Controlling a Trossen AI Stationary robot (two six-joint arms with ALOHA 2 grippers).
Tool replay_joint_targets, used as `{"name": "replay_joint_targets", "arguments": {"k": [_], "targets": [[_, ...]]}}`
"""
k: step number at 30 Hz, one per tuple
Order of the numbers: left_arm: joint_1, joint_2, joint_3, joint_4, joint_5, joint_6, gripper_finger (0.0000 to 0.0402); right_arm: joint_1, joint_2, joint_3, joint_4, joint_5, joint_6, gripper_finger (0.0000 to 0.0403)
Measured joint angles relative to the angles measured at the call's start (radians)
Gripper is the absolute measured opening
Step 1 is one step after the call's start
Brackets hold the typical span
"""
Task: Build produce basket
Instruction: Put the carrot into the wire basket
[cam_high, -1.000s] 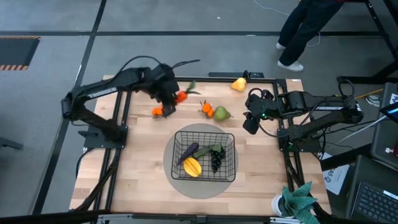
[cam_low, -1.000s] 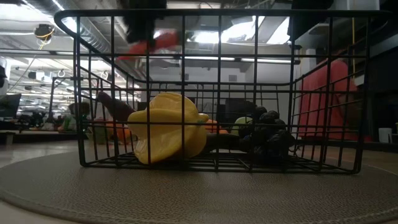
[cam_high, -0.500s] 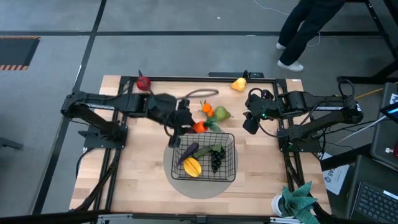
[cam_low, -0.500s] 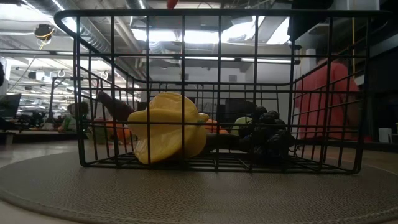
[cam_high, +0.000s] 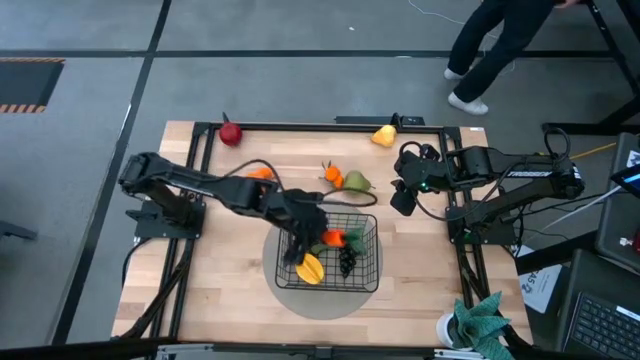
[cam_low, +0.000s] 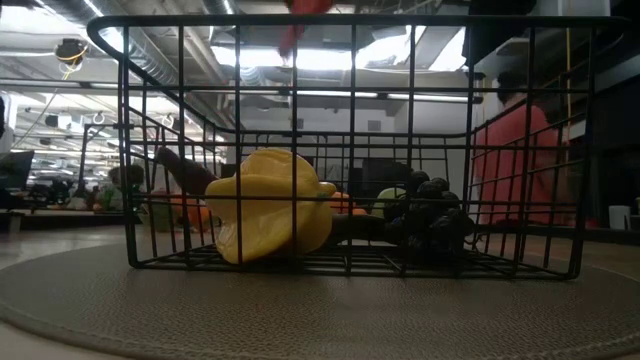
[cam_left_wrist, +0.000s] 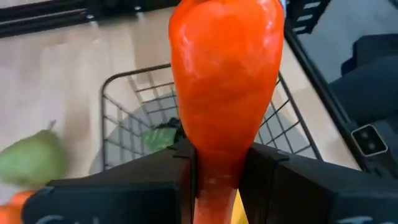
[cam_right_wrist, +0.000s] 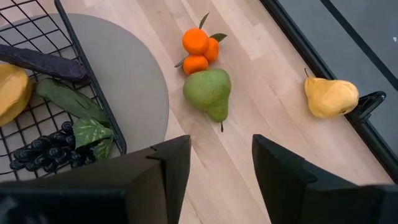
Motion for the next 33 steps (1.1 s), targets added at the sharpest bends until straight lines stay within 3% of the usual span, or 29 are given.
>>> {"name": "replay_joint_targets", "arguments": {"k": [8, 21, 27, 33], "targets": [[0.001, 0.073, 0.0, 0.007, 0.051, -0.008, 0.0073, 0.0, 0.0, 0.0, 0.0, 0.0, 0.0, 0.0161], [-0.006, 0.073, 0.0, 0.002, 0.05, -0.003, 0.0096, 0.0, 0.0, 0.0, 0.0, 0.0, 0.0, 0.0161], [-0.019, 0.073, 0.0, -0.004, -0.047, -0.008, 0.0099, 0.0, 0.0, 0.0, 0.0, 0.0, 0.0, 0.0161], [-0.02, 0.073, 0.0, -0.069, -0.042, -0.085, 0.0115, 0.0, 0.0, 0.0, 0.0, 0.0, 0.0, 0.0161]]}}
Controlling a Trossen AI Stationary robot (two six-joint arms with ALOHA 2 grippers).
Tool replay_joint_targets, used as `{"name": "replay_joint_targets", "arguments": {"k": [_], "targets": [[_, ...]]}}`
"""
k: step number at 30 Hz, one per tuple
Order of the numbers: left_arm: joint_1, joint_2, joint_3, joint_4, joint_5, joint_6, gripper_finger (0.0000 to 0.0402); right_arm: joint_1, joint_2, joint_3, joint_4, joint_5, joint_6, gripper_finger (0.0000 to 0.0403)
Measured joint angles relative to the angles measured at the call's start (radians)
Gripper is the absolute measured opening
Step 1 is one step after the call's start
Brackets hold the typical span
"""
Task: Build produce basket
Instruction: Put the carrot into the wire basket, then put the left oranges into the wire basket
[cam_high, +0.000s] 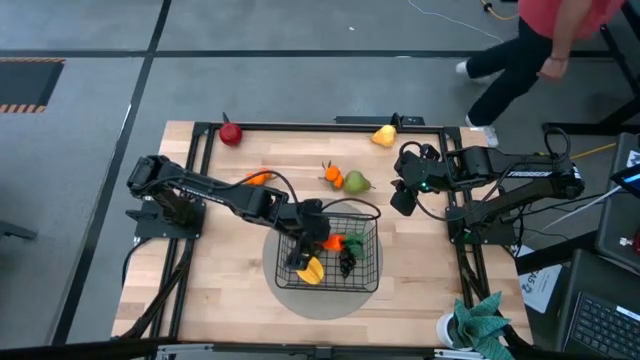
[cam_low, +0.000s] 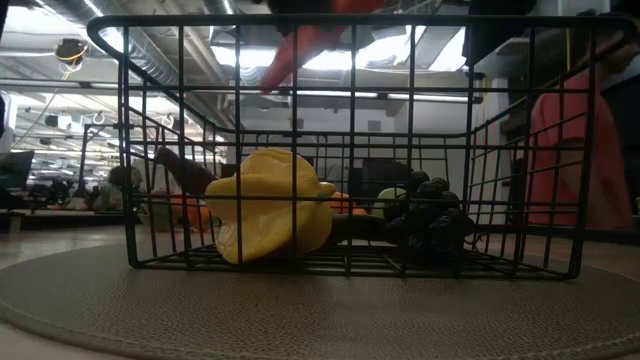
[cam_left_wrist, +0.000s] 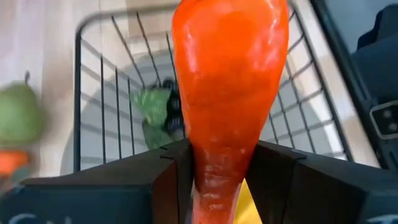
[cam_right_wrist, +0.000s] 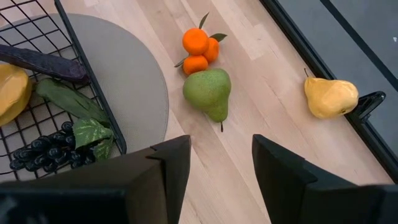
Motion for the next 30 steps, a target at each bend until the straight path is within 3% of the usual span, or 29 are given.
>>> {"name": "replay_joint_targets", "arguments": {"k": [10, 30], "targets": [[0.001, 0.0, 0.0, -0.035, 0.0, -0.02, 0.017, 0.0, 0.0, 0.0, 0.0, 0.0, 0.004, 0.0161], [0.012, -0.064, 0.0, -0.048, -0.009, -0.02, 0.017, 0.0, 0.0, 0.0, 0.0, 0.0, 0.004, 0.0161]]}}
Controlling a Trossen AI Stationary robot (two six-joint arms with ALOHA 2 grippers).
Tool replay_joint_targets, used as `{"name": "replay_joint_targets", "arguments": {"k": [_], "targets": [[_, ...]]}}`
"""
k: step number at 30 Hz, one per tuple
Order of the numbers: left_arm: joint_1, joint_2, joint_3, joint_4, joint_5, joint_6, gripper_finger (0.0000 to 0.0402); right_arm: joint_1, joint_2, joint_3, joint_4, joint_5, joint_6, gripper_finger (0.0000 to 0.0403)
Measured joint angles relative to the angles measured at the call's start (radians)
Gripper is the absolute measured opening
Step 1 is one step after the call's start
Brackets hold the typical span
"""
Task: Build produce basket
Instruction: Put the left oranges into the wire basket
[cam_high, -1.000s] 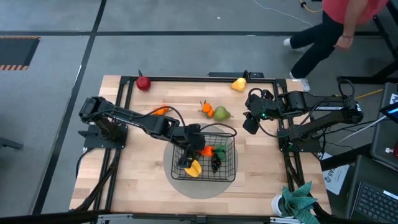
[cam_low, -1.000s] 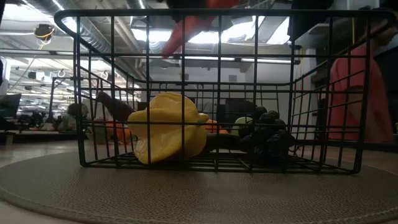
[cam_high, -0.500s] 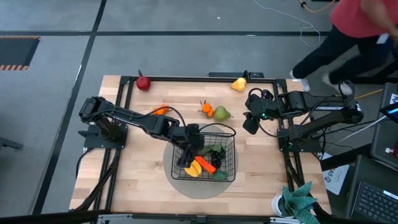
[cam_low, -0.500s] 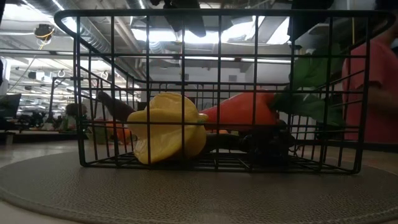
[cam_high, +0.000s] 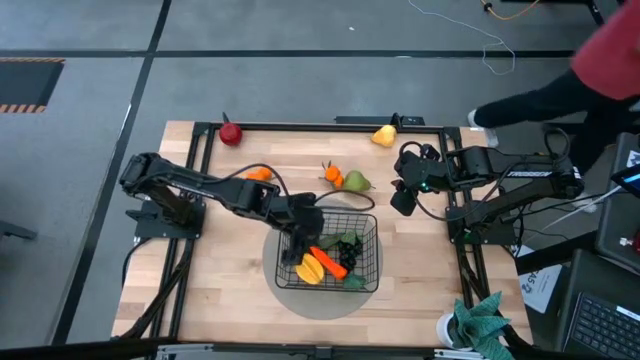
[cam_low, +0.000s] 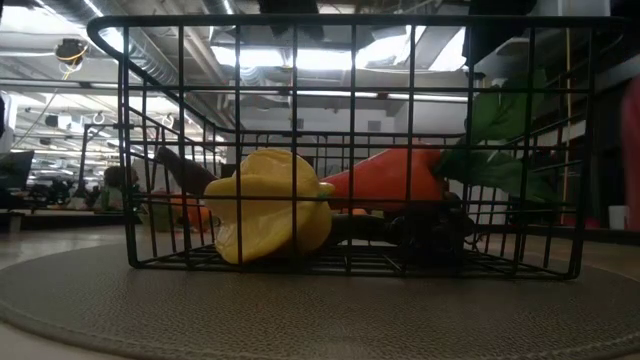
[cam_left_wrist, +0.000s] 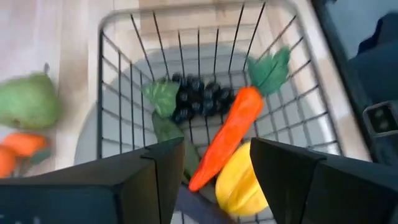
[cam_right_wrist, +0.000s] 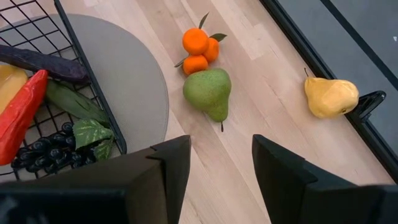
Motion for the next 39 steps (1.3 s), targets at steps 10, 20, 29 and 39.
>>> {"name": "replay_joint_targets", "arguments": {"k": [10, 20, 29, 39], "targets": [[0.046, -0.121, 0.0, -0.098, -0.11, 0.078, 0.017, 0.0, 0.001, 0.0, 0.0, 0.002, -0.001, 0.0161], [0.291, -0.182, -0.001, -0.213, -0.147, 0.108, 0.017, -0.001, 0.0, 0.0, -0.013, -0.001, -0.006, 0.0161], [0.57, -0.135, -0.001, -0.327, -0.103, 0.099, 0.0169, -0.001, 0.0, 0.0, -0.042, -0.001, -0.006, 0.0161], [0.705, -0.081, -0.001, -0.356, -0.102, 0.129, 0.0169, -0.064, 0.0, 0.0, -0.041, 0.154, 0.03, 0.0161]]}}
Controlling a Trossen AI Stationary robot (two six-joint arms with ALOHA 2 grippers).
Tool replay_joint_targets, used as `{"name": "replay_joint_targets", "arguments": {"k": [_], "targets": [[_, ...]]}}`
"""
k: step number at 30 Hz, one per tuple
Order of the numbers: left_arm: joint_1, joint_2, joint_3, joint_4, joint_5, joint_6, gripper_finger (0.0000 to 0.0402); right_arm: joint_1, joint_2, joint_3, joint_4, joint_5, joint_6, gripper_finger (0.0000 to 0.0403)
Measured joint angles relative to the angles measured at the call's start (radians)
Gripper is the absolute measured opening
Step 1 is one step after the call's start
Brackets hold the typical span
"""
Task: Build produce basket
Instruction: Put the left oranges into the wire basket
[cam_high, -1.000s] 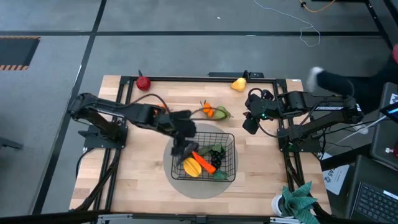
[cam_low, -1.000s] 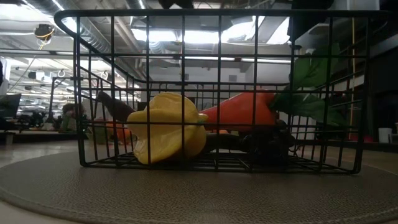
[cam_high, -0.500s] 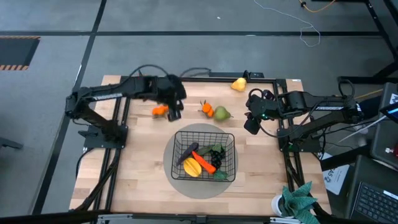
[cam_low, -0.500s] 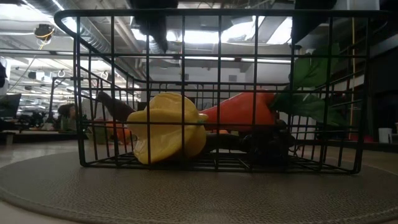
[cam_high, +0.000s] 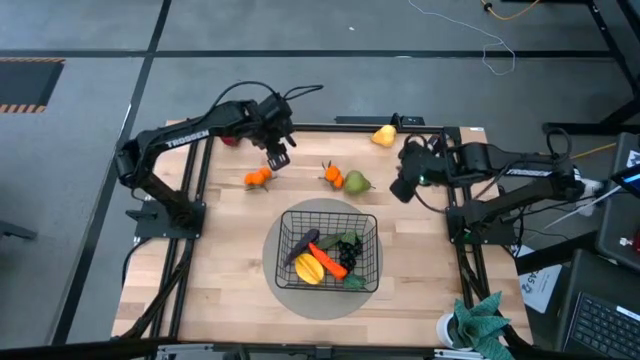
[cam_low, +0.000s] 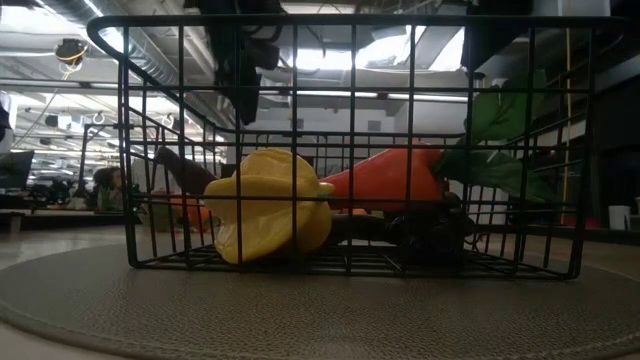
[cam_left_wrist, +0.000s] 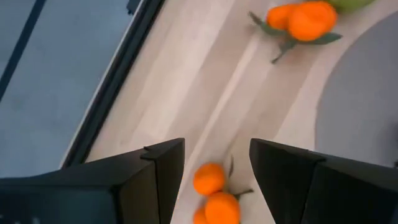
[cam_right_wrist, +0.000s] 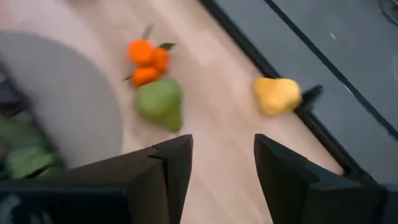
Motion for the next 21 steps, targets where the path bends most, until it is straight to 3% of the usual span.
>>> {"name": "replay_joint_targets", "arguments": {"k": [7, 10, 15, 21], "targets": [[0.033, -0.003, 0.0, -0.004, 0.0, 0.001, 0.0169, -0.221, 0.029, 0.0, 0.01, -0.009, -0.039, 0.0161], [0.039, -0.003, -0.005, -0.038, 0.007, 0.002, 0.0169, -0.289, 0.057, 0.0, 0.01, -0.081, -0.075, 0.0161], [0.034, -0.003, -0.094, -0.005, 0.007, 0.003, 0.0169, -0.328, 0.118, 0.0, 0.027, -0.216, -0.12, 0.0161], [0.035, -0.003, -0.221, 0.029, -0.004, -0.074, 0.0169, -0.329, 0.198, 0.0, 0.095, -0.295, -0.219, 0.0161]]}}
